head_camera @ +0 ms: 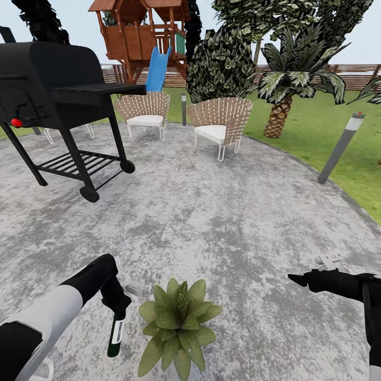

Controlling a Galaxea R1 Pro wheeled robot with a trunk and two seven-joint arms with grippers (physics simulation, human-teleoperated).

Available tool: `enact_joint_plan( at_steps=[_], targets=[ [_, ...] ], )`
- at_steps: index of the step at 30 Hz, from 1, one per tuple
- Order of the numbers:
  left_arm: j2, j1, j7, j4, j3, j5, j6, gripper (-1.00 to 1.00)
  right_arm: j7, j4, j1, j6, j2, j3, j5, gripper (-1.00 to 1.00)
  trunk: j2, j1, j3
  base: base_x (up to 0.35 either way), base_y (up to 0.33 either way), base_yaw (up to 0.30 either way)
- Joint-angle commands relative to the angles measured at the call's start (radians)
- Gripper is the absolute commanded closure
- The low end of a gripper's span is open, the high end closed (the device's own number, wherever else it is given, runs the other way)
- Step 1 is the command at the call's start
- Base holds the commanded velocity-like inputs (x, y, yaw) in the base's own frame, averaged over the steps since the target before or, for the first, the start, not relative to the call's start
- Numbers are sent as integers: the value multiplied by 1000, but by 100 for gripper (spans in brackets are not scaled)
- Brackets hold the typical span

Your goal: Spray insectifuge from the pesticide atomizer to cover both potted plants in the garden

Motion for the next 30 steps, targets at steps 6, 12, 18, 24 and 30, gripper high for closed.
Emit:
enact_joint_plan(
  at_steps=[6,12,18,24,30],
  targets=[
    [3,0,-9,-2,-1,-9,7,100,10,-1,-1,7,0,-1,9,-100,0,0,-1,10,8,0],
    [1,6,-9,-2,-2,-9,7,100,10,-1,-1,7,0,-1,9,-100,0,0,-1,1,1,0],
    [5,29,-11,-2,-1,-9,6,100,10,-1,-1,7,0,-1,9,-100,0,0,-1,0,0,0],
    [8,42,-10,-2,0,-9,5,100,11,-1,-1,7,0,-1,9,-100,0,0,-1,0,0,0],
    [9,43,-10,-2,5,-9,5,100,11,-1,-1,7,0,-1,9,-100,0,0,-1,0,0,0]
  ],
)
